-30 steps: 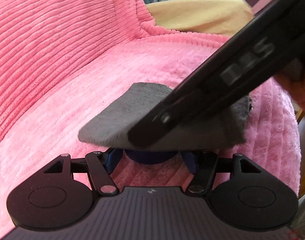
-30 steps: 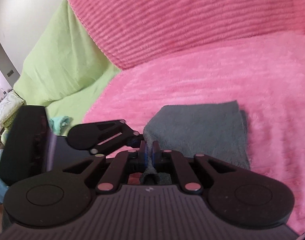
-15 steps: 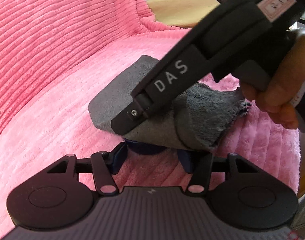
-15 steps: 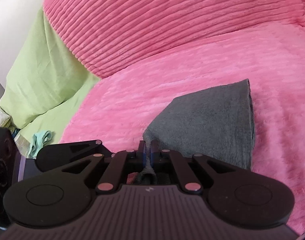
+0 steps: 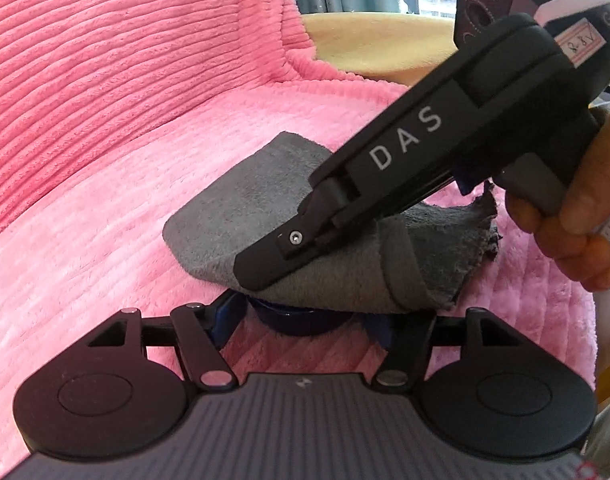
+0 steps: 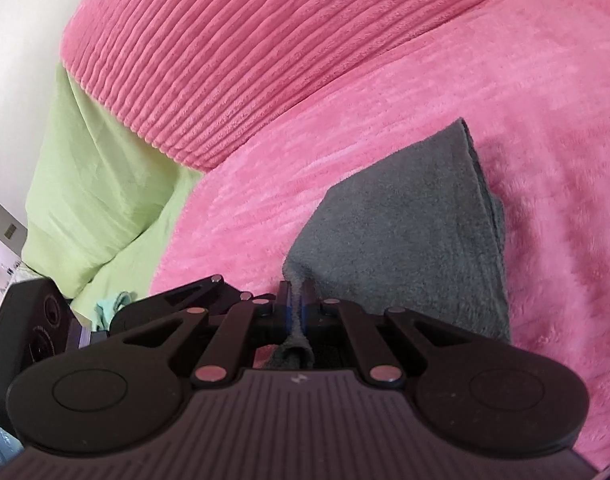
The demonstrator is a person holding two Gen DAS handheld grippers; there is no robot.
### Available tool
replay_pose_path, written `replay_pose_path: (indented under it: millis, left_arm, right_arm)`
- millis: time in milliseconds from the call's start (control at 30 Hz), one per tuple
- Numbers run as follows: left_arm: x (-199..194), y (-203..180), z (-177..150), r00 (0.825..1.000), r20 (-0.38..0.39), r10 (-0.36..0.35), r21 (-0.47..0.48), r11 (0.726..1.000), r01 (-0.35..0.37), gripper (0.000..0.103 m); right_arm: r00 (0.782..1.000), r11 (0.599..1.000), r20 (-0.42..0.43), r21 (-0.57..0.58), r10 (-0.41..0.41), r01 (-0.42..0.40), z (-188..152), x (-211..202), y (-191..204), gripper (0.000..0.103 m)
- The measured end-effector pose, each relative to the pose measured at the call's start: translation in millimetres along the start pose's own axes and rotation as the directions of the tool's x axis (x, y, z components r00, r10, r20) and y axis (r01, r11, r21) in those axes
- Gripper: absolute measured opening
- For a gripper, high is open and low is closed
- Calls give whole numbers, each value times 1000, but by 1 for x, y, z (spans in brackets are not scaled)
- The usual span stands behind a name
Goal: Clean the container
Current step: 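Keep wiping the tin lid with the cloth in the right tool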
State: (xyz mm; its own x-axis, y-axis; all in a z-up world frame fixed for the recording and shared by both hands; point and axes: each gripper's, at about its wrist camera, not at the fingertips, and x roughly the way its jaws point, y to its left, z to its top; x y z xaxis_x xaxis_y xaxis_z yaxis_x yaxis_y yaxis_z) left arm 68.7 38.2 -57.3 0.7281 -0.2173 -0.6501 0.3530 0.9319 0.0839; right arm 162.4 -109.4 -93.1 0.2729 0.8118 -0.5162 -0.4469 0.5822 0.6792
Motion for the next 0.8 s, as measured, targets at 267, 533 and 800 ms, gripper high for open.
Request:
replay_pose_path:
  millis: [267,533,800]
  left_arm:
    - [-1,-9,1,999,-5,35,58,998,-35,65]
    - [-2,-13,2,999,1,41,73,996,-41,65]
    - [-1,-12,4,999,6,33,55,998,-33,64]
  right_arm:
    - [997,998,56,20,-55,54,1,-7,-4,1]
    - [981,986,103,45,-162,158,5,-25,-19,1]
    - [976,983,126,82,-176,167,4,-49,-36,3]
